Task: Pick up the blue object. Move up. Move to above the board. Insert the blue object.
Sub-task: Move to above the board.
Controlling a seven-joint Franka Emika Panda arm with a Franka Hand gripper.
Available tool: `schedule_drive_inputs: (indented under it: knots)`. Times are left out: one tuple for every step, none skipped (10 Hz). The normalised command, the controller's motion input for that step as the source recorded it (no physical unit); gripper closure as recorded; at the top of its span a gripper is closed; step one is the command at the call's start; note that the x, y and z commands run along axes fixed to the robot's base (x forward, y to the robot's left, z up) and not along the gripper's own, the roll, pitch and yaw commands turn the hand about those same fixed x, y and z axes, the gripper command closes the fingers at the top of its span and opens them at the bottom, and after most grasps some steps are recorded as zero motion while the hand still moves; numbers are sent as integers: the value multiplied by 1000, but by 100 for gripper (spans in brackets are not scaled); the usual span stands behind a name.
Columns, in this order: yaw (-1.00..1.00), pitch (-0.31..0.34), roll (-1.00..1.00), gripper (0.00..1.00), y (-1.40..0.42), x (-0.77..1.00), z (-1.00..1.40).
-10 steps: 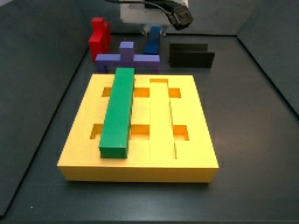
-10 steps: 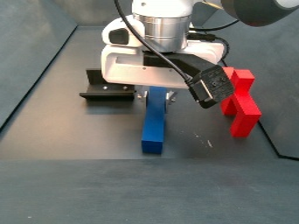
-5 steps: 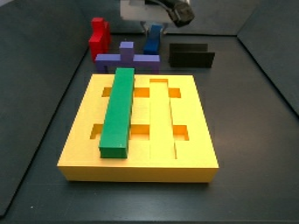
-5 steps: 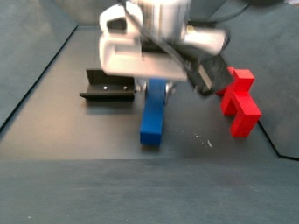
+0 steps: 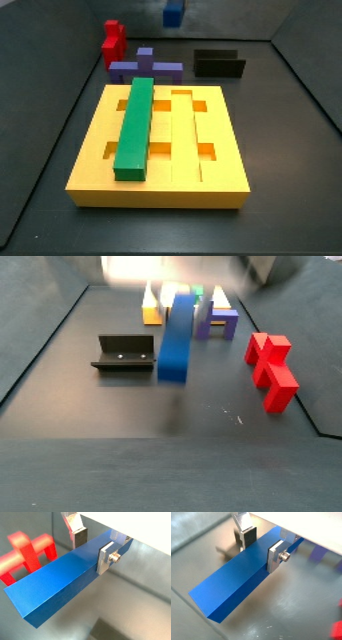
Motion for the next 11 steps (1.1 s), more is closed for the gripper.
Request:
schedule_drive_inputs:
  knots:
    - [11,32,45,100,-15,-12,1400]
    - [11,50,19,100,-10,5,1400]
    - [4,67,3,100,-8,-7,1400]
    - [5,66,13,100,-10,-10,1400]
    - [6,66,8,100,-6,26,570]
    - [5,70,7,100,2,41,199]
    - [483,361,-97,100,-1400,-96,151]
    - [458,353,-77,100,-1400,-103,144]
    - [295,215,-2,100,-1400,-102,147]
    - [168,129,-15,100,-1400,-100,149]
    - [76,67,6,100,-1400,-99,155]
